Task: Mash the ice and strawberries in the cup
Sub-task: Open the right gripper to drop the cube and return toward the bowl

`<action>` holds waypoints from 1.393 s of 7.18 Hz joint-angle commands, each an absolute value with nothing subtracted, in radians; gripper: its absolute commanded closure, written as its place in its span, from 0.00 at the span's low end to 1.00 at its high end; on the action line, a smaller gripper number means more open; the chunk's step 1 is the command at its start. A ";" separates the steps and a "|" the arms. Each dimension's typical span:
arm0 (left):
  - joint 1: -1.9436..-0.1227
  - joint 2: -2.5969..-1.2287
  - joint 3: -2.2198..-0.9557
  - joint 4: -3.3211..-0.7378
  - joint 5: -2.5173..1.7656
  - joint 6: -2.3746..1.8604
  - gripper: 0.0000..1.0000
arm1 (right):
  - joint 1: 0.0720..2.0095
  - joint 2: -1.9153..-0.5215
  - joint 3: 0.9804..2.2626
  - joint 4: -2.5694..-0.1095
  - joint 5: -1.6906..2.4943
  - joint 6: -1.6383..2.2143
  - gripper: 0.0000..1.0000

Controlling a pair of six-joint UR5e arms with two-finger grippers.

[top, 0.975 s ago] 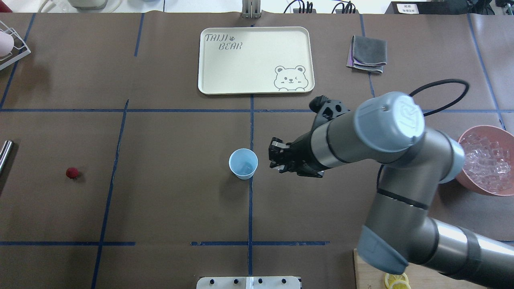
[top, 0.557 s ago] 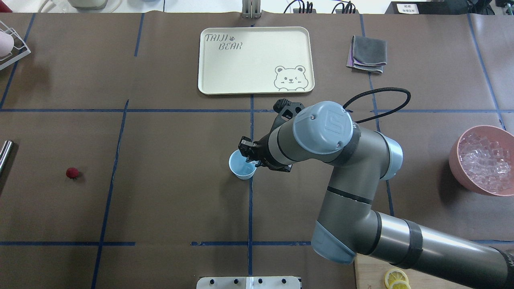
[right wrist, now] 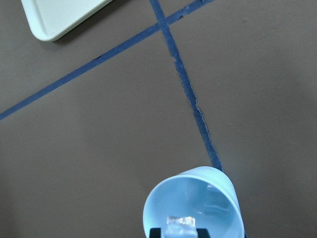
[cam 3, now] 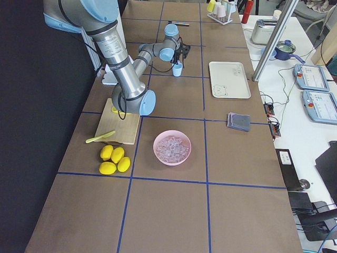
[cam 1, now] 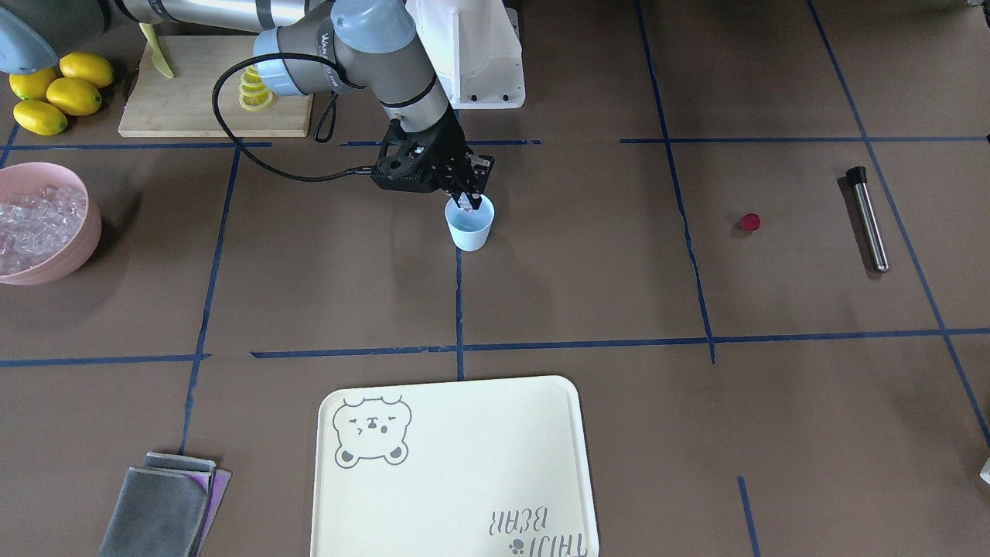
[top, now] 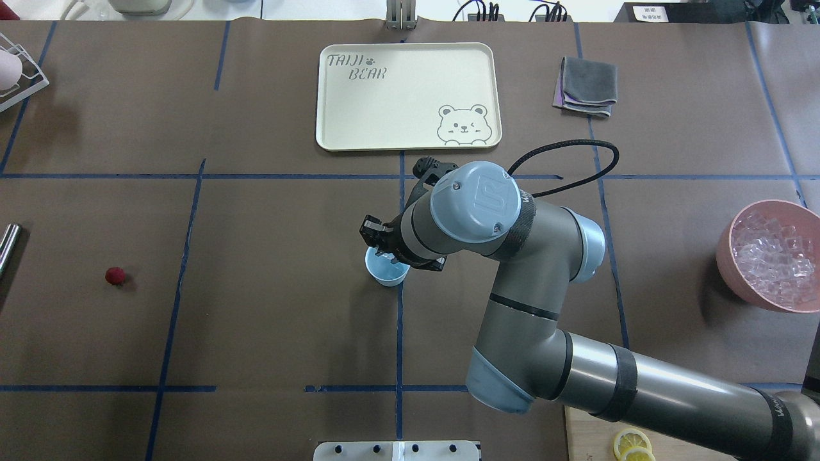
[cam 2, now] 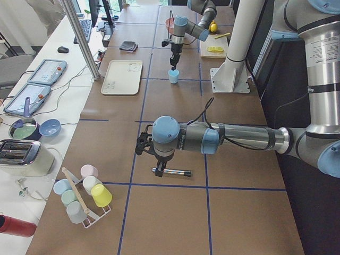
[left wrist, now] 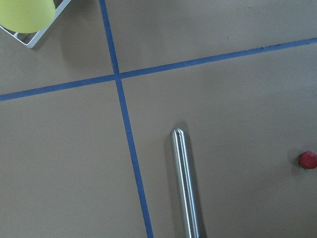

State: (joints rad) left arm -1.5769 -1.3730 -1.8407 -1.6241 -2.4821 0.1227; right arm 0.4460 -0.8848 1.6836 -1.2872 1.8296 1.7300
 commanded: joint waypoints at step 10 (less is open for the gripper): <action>-1.574 -1.373 -1.830 -1.624 -2.484 0.121 0.00 | 0.948 -1.578 2.055 -1.312 2.157 1.174 0.00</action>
